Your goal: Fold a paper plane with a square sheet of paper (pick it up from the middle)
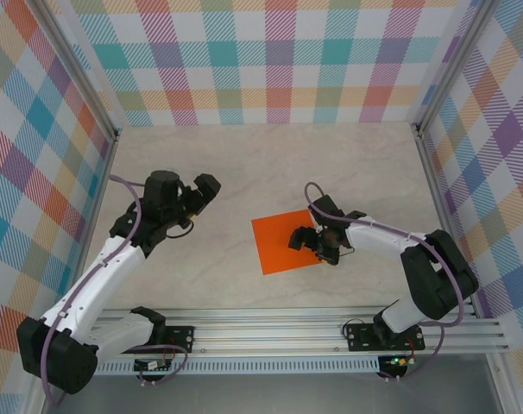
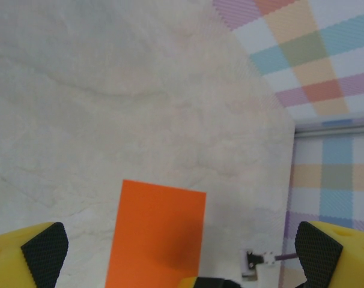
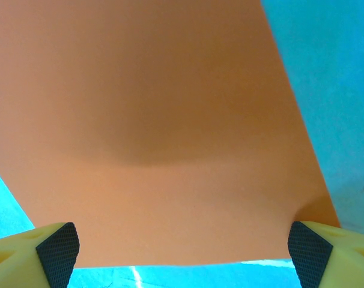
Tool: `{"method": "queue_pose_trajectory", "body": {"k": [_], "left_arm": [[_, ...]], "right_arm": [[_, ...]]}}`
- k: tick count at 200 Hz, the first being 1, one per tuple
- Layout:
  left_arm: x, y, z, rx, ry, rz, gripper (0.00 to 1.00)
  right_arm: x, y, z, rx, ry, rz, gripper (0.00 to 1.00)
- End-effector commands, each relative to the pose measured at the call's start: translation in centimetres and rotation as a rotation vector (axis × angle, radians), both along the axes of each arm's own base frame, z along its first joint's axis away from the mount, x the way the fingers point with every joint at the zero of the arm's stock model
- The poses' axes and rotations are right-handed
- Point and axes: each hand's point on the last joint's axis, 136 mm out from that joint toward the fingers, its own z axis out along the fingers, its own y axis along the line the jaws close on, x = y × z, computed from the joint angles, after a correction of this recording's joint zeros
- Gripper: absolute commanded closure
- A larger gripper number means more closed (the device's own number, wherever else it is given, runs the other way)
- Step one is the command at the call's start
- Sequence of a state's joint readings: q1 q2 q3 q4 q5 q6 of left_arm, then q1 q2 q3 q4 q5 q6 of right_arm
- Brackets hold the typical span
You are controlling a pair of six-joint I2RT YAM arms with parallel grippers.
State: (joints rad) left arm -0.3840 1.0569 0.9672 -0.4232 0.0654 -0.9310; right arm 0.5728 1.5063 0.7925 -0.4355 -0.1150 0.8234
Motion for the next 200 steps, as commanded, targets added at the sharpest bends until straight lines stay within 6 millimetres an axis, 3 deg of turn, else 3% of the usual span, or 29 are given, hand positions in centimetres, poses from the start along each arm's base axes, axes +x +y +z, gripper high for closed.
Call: {"method": "queue_pose_trajectory", "body": {"k": [1,70,112,145,171,200], "left_arm": [[-0.9,1.3,-0.8,0.039,0.081,0.081,0.00],[0.1,1.2,-0.8,0.043,0.046,0.087,0.00],[0.8,0.8,0.8,0.079,0.000,0.040,0.00],[0.5,0.8,-1.2,0.138,0.023,0.002,0.00],[-0.3,1.3,-4.0,0.204,0.058,-0.032,0.00],[-1.3,1.3,-6.1,0.235,0.066,-0.084,0.00]], "right_arm": [[0.9,0.3,1.6,0.012,-0.064,-0.004,0.06],[2.5,2.4,-0.1,-0.011,-0.052,0.053,0.06],[2.7,2.7,-1.6,-0.096,-0.028,0.080,0.06],[1.2,1.5,-3.4,-0.141,0.032,0.039,0.06],[-0.2,0.4,-4.0,-0.146,0.064,-0.032,0.06],[-1.2,0.7,-3.7,-0.096,0.055,-0.100,0.07]]}}
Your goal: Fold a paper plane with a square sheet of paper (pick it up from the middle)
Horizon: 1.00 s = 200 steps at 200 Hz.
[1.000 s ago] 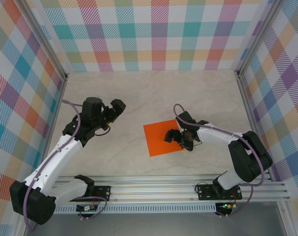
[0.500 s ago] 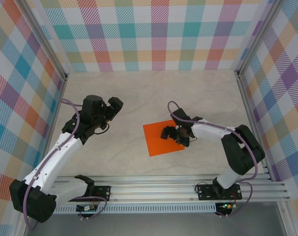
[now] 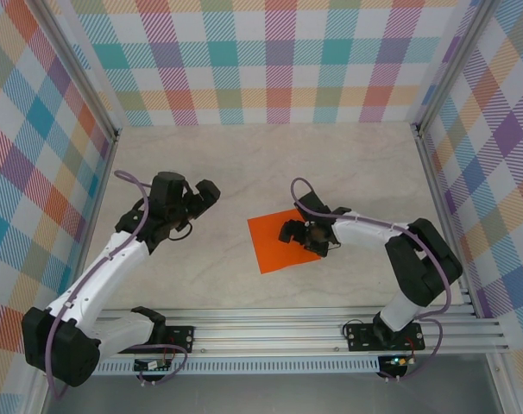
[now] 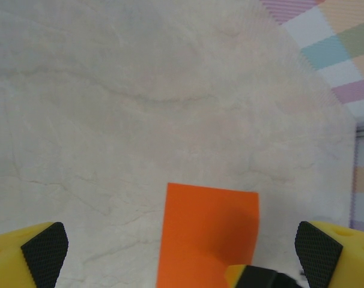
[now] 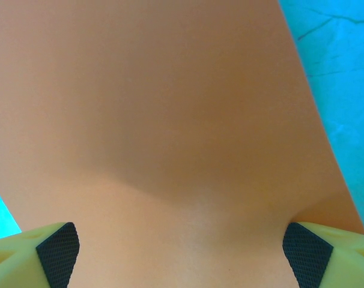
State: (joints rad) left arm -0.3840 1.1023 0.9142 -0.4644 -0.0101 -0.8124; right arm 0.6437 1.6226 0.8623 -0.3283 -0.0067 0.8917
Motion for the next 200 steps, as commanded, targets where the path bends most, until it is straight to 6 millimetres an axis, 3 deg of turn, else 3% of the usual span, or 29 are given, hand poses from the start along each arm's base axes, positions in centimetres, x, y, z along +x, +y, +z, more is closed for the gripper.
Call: {"method": "queue_pose_trajectory", "body": {"k": [1,51,92,126,155,200], "left_arm": [[-1.1,-0.3,-1.5,0.052,-0.003,-0.075,0.00],[-2.4,-0.2,-2.1,0.053,-0.037,-0.119,0.00],[-3.3,0.1,-2.4,0.070,-0.055,-0.149,0.00],[-3.5,0.1,-3.9,0.087,-0.042,-0.164,0.00],[-3.6,0.0,-4.8,0.085,-0.025,-0.174,0.00],[-3.6,0.1,-5.1,0.095,-0.020,-0.173,0.00]], "right_arm": [[-4.0,-1.8,-2.8,-0.056,0.136,-0.077,0.08],[-4.9,-2.1,0.6,-0.057,0.057,-0.114,0.12],[-3.9,-2.3,3.6,-0.182,-0.012,0.099,0.07],[-2.6,-0.6,3.0,-0.329,0.038,0.296,0.00],[-1.7,1.5,2.3,-0.299,0.067,0.342,0.00],[-0.9,2.7,1.1,-0.349,0.116,0.371,0.00]]}}
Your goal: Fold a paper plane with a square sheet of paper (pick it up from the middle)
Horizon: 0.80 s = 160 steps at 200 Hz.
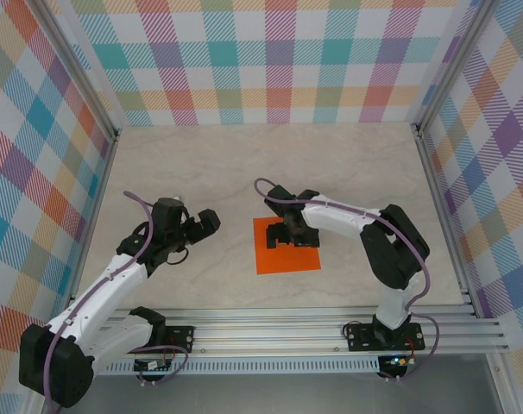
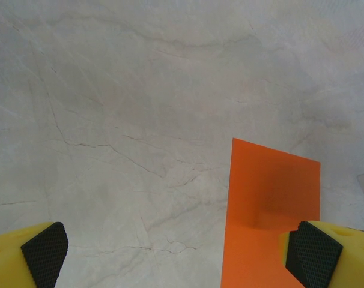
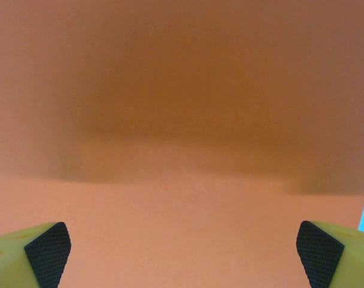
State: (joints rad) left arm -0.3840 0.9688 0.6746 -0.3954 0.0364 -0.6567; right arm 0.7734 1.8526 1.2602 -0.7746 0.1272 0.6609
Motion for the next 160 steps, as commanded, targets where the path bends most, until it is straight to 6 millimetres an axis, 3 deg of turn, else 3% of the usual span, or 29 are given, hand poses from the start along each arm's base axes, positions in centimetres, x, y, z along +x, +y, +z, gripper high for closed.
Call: {"method": "queue_pose_trajectory", "body": {"k": [1,31,67,116,160], "left_arm": [[0.1,-0.5,0.1,0.005,-0.021,-0.033,0.00],[0.0,-0.7,-0.2,0.007,-0.009,-0.045,0.00],[-0.5,-0.7,-1.0,0.002,0.009,-0.056,0.00],[-1.7,-0.6,-1.4,-0.009,0.052,-0.058,0.00],[-2.3,-0.9,-1.7,-0.051,0.087,-0.045,0.00]], "right_arm": [[-0.2,0.3,0.1,-0.039,0.040,0.048,0.00],[0.4,0.8,-0.1,-0.059,0.050,0.049,0.00],[0.3,1.1,-2.0,-0.087,0.102,0.052,0.00],[-1.6,-0.4,-5.1,-0.157,0.201,0.011,0.01],[-1.7,-0.3,-5.1,-0.150,0.205,0.032,0.08]]}}
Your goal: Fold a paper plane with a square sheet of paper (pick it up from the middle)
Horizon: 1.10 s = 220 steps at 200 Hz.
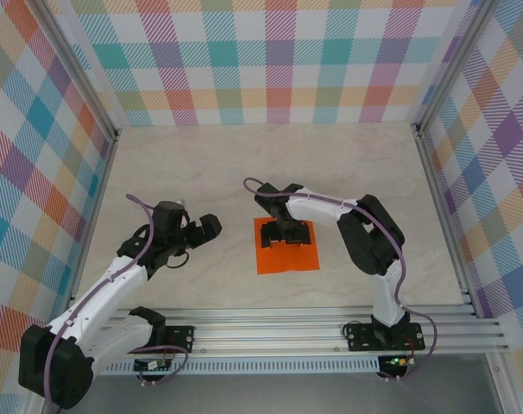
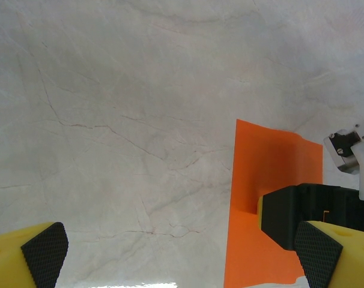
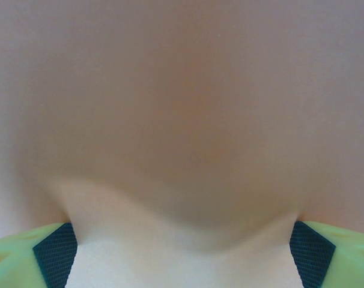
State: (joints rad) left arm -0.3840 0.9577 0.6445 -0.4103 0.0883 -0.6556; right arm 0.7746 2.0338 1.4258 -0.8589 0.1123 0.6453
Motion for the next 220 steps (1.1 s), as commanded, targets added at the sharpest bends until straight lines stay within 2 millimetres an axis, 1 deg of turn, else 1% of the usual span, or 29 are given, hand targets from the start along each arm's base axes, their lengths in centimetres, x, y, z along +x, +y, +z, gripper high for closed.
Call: {"method": "queue_pose_trajectory", "body": {"k": [1,26,48,58,76,92,102,115,129,140,147,156,170,196,220], "left_arm": [[-1.1,-0.4,-0.5,-0.032,0.044,-0.007,0.00],[-1.2,-0.3,-0.4,-0.035,0.053,0.004,0.00],[-1.2,-0.2,-0.3,-0.032,0.055,0.016,0.00],[-1.1,-0.2,-0.2,-0.033,0.055,0.021,0.00],[-0.9,-0.1,-0.1,-0.029,0.055,0.028,0.00],[-0.8,0.1,-0.2,-0.016,0.059,0.035,0.00],[-0.7,0.2,-0.2,-0.009,0.062,0.039,0.00],[-0.7,0.2,-0.4,-0.004,0.067,0.043,0.00],[-0.7,0.3,-0.5,-0.002,0.071,0.046,0.00],[-0.8,0.4,-0.6,0.001,0.076,0.050,0.00],[-0.8,0.4,-0.7,0.002,0.077,0.056,0.00],[-0.9,0.5,-0.8,0.003,0.080,0.061,0.00],[-0.9,0.6,-0.8,0.002,0.081,0.063,0.00],[-1.0,0.8,-0.6,0.005,0.076,0.074,0.00],[-0.8,0.8,-0.7,-0.002,0.072,0.084,0.00]], "right_arm": [[-2.8,-1.8,-2.8,-0.090,0.123,0.016,0.08],[-2.1,-0.9,-1.7,-0.061,0.105,0.037,0.13],[-1.4,-0.5,-0.4,-0.055,0.080,0.052,0.19],[-1.0,-0.3,0.2,-0.050,0.067,0.055,0.25],[-0.5,0.2,1.3,-0.025,0.045,0.065,0.40],[-0.1,0.3,2.2,-0.008,0.032,0.066,0.48],[0.1,0.3,2.6,0.002,0.021,0.069,0.56],[0.3,0.0,2.9,0.009,0.022,0.057,0.58],[0.3,-0.2,3.1,0.021,0.026,0.061,0.66],[0.3,-0.2,3.3,0.028,0.021,0.062,0.67],[0.3,-0.2,3.4,0.034,0.019,0.067,0.70],[0.2,-0.2,3.5,0.036,0.018,0.074,0.71],[0.3,-0.2,4.1,0.046,0.002,0.074,0.73],[0.5,-0.2,6.1,0.079,-0.037,0.078,0.72],[0.8,0.5,7.9,0.187,-0.056,0.071,0.73]]}}
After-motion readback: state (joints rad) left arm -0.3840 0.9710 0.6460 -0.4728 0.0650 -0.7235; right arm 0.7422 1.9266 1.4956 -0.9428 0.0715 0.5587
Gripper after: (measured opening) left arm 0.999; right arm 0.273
